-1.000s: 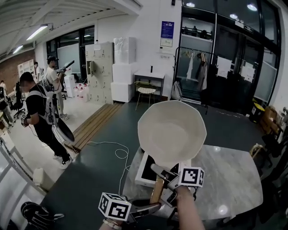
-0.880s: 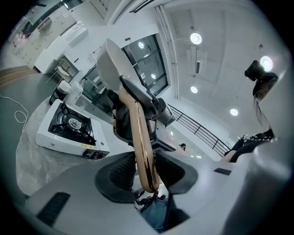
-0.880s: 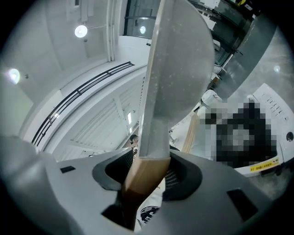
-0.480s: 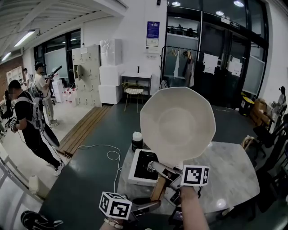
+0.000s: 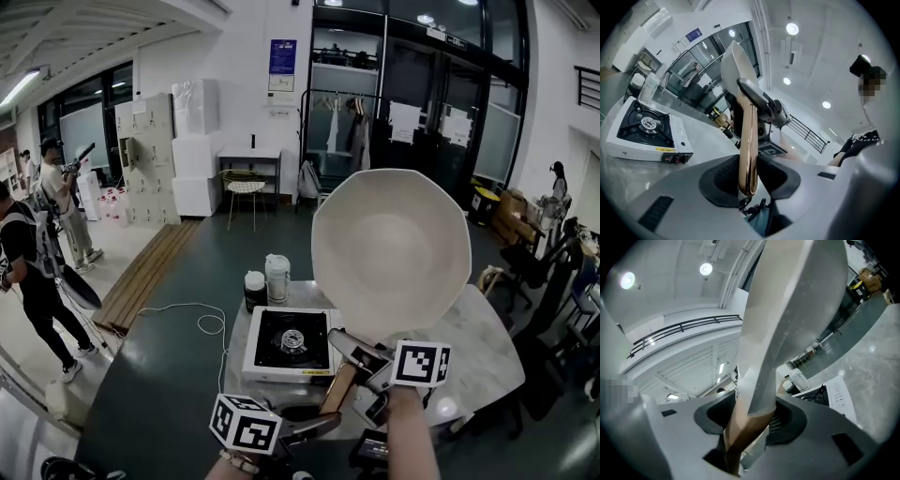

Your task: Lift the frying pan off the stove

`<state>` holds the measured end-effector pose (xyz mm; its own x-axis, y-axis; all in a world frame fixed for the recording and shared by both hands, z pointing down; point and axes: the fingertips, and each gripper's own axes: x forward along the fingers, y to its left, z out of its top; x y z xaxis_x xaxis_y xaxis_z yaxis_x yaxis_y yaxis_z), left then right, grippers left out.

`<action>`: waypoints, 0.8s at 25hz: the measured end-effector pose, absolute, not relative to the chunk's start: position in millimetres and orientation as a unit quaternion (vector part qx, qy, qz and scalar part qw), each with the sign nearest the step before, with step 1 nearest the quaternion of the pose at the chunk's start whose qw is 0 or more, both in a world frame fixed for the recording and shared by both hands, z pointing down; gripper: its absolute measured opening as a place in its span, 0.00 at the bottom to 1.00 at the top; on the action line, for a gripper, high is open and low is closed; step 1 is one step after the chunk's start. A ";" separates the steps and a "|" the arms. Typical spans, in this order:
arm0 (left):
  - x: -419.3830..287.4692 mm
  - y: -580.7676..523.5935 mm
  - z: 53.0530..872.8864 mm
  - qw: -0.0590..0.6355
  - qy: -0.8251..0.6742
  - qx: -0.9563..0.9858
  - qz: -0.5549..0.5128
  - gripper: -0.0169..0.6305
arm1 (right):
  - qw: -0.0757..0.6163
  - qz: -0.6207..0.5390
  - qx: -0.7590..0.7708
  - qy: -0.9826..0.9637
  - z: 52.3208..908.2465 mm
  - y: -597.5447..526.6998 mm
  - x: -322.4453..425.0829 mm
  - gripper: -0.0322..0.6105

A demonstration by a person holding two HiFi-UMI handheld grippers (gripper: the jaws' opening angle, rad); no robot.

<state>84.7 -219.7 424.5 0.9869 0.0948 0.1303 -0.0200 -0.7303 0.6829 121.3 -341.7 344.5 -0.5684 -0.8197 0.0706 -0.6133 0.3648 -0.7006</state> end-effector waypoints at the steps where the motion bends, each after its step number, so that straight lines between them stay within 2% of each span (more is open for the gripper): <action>1: 87.4 -217.5 424.5 0.364 0.026 0.927 0.082 0.22 | 0.149 -0.351 -0.446 0.810 344.7 -338.3 126.5 0.37; 8: 105.5 -207.4 432.6 0.345 0.055 0.931 0.107 0.22 | 0.168 -0.347 -0.485 0.785 353.3 -318.4 161.4 0.38; 20: 128.5 -184.1 430.6 0.366 0.108 0.918 0.112 0.22 | 0.185 -0.342 -0.519 0.761 355.2 -297.5 191.6 0.38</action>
<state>128.5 -184.1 430.6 0.9516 0.2799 0.1266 0.1160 -0.7092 0.6954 191.6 -297.5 355.2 -0.3932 -0.9165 0.0736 -0.6643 0.2279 -0.7119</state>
